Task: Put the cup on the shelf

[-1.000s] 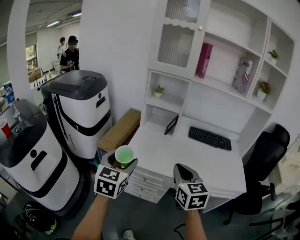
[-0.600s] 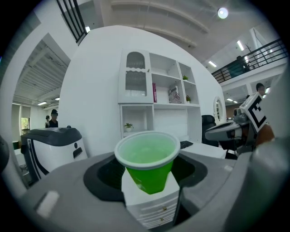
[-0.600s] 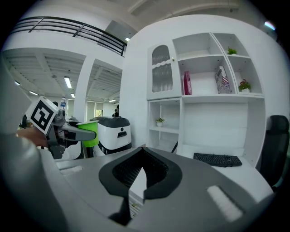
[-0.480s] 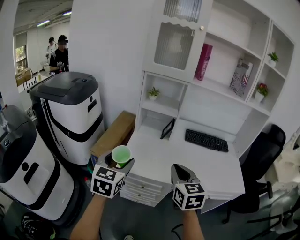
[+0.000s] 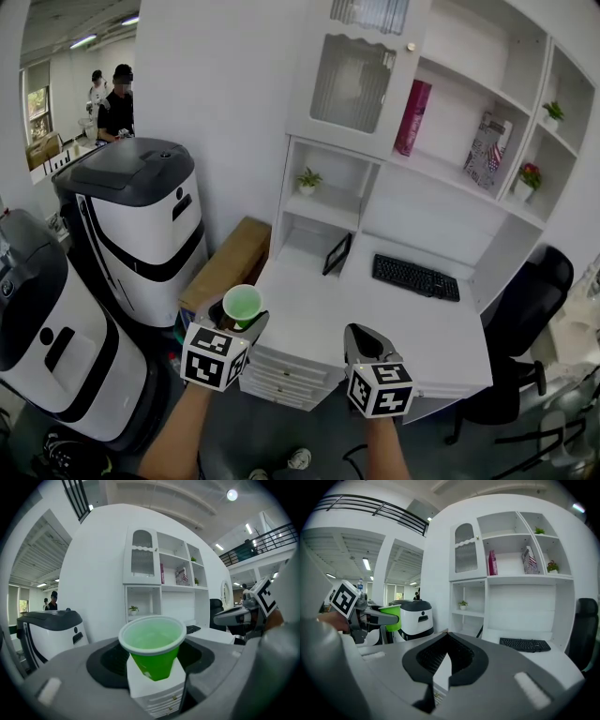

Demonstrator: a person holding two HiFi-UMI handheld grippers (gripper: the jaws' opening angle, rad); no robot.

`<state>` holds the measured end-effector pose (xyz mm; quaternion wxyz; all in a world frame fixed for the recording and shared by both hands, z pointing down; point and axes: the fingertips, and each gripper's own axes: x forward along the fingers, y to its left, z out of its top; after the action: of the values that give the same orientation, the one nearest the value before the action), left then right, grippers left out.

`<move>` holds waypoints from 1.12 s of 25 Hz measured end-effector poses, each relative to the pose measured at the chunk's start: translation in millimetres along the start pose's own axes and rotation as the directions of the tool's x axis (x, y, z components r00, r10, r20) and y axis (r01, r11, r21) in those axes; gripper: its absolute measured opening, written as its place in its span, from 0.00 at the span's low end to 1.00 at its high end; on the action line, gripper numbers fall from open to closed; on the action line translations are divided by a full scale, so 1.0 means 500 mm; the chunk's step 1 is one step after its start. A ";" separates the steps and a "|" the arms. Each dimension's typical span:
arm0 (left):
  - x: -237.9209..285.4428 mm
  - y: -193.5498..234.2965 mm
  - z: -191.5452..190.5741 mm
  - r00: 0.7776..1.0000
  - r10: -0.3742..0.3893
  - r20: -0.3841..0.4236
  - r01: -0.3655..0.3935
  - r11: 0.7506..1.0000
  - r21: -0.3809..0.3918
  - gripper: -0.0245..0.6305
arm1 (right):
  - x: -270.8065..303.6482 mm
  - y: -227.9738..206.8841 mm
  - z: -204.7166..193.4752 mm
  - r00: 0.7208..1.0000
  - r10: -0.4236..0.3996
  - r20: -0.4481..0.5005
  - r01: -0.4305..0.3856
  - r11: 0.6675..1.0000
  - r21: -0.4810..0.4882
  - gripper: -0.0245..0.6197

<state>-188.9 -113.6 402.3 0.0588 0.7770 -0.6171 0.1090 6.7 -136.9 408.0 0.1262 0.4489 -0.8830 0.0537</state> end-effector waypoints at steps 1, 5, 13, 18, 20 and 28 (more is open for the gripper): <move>0.004 0.002 0.001 1.000 0.001 -0.001 -0.001 1.000 0.001 0.52 | 0.004 -0.002 0.000 1.000 0.001 0.001 -0.001 1.000 0.002 0.08; 0.028 0.006 0.008 1.000 0.001 0.000 -0.001 1.000 0.011 0.51 | 0.026 -0.020 0.007 1.000 0.002 0.012 -0.002 1.000 0.005 0.08; 0.129 0.029 0.025 1.000 0.007 0.001 -0.007 1.000 0.024 0.52 | 0.113 -0.083 0.022 1.000 0.008 0.026 -0.008 1.000 0.005 0.08; 0.221 0.036 0.055 1.000 -0.001 0.001 0.001 0.999 0.033 0.52 | 0.177 -0.146 0.049 0.999 0.003 0.032 -0.004 1.000 0.005 0.08; 0.256 0.039 0.071 1.000 -0.001 0.003 0.001 0.999 0.034 0.51 | 0.201 -0.171 0.061 0.999 0.006 0.032 -0.006 1.000 0.002 0.08; 0.380 0.039 0.117 1.000 -0.005 -0.011 0.006 0.999 0.053 0.52 | 0.290 -0.262 0.106 0.999 0.021 0.042 -0.022 1.000 0.011 0.08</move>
<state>-161.5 -311.0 390.7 0.0421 0.7794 -0.6115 0.1295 21.0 -338.4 394.0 0.1045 0.4411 -0.8900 0.0504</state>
